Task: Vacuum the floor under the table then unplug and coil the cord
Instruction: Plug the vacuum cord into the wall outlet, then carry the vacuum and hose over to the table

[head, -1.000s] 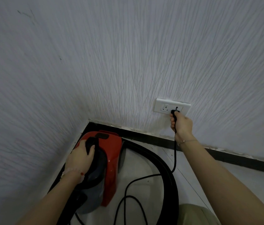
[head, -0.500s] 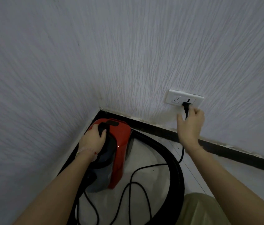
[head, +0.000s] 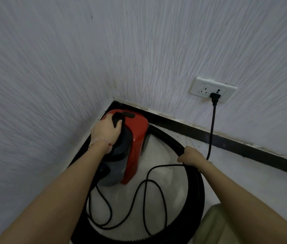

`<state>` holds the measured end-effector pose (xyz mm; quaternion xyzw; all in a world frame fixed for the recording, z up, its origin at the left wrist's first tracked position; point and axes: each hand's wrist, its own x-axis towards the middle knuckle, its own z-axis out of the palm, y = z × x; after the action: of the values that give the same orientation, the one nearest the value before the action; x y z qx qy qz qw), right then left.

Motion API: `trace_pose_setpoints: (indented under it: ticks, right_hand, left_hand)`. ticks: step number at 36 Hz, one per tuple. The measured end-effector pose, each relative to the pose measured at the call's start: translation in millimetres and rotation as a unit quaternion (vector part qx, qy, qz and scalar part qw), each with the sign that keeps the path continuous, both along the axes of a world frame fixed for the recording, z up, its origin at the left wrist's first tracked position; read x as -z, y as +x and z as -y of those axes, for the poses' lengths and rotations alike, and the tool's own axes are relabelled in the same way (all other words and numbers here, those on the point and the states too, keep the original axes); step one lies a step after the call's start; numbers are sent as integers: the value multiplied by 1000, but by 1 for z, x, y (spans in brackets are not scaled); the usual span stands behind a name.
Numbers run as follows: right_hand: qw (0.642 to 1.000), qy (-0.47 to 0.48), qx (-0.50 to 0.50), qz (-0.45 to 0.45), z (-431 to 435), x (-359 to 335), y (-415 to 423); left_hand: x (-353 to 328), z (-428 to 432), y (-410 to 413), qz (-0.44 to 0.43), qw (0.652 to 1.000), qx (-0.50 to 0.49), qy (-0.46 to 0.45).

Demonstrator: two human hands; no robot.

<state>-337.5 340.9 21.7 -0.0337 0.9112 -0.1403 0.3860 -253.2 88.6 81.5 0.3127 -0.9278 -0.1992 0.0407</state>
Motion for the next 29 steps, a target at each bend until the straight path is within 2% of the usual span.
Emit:
trace_pose_setpoints:
  ticks: [5, 8, 10, 13, 20, 25, 29]
  right_hand:
    - [992, -92, 79, -45, 0, -34, 13]
    - [978, -147, 129, -72, -8, -71, 27]
    - [961, -201, 185, -41, -14, -101, 35]
    - [921, -265, 281, 54, -23, -151, 53]
    - [932, -220, 286, 43, -75, -268, 110]
    - [923, -196, 330, 31, -121, -374, 153]
    - [905, -196, 377, 18, -154, -465, 179]
  left_hand:
    - [-2, 1, 2, 15, 999, -4, 38]
    - [-9, 3, 6, 74, 987, -33, 141]
    - [-14, 9, 7, 107, 963, -68, 236]
    - [-25, 5, 21, 118, 923, -111, 348]
    - [-100, -38, 76, 143, 883, -164, 417]
    - [-208, -72, 113, 161, 852, -192, 460]
    - [-306, -101, 131, 171, 833, -159, 502]
